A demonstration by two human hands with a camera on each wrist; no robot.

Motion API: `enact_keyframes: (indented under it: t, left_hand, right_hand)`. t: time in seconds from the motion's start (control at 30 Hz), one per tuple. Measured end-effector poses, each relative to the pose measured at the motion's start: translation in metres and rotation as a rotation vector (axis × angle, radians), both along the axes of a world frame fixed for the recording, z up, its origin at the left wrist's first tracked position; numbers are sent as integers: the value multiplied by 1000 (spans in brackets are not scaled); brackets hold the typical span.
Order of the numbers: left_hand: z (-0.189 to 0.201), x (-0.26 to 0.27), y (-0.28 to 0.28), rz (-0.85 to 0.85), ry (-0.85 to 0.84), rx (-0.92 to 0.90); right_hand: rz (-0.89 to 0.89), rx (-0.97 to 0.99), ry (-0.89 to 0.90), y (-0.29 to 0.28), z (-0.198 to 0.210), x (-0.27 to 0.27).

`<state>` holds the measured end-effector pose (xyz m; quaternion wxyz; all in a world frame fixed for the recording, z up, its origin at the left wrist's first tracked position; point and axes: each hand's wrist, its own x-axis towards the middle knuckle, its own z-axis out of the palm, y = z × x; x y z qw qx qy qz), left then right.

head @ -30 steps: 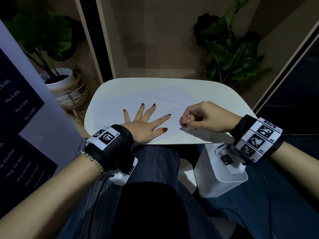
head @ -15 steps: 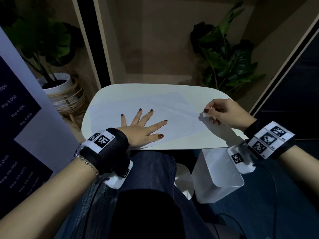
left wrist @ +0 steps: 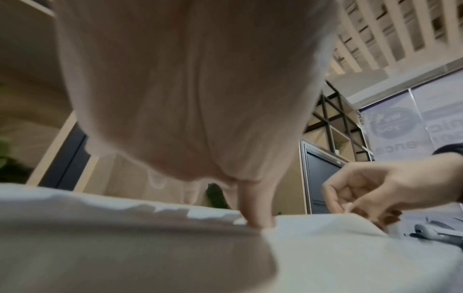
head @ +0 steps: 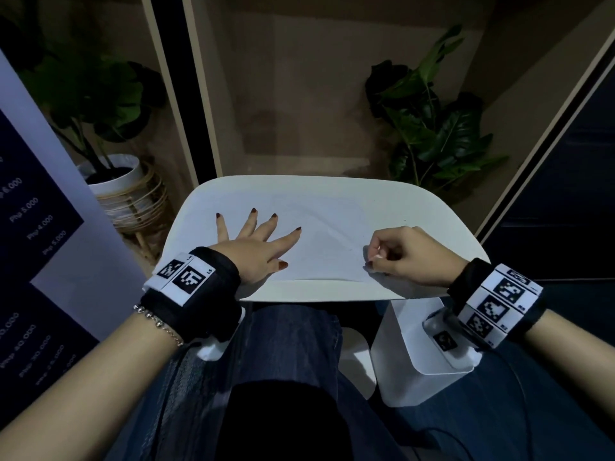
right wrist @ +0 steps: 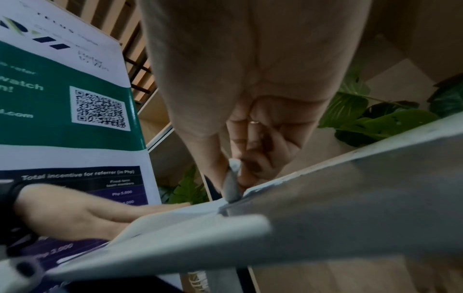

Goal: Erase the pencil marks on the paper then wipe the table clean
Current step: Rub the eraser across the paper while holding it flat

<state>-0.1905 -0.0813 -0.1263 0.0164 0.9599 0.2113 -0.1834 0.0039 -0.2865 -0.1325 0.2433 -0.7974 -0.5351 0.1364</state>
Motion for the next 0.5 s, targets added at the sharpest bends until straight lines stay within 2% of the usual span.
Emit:
enact_keyframes:
  t: [0.07, 0.2, 0.5]
  left_hand:
    - [4, 3, -5, -58, -43, -12]
    - [2, 12, -21, -182, -180, -165]
    - [-17, 16, -36, -179, -185, -192]
  right_hand:
    - [31, -20, 49, 2, -1, -9]
    - [47, -8, 82, 6, -6, -17]
    - [-17, 159, 294, 8, -19, -19]
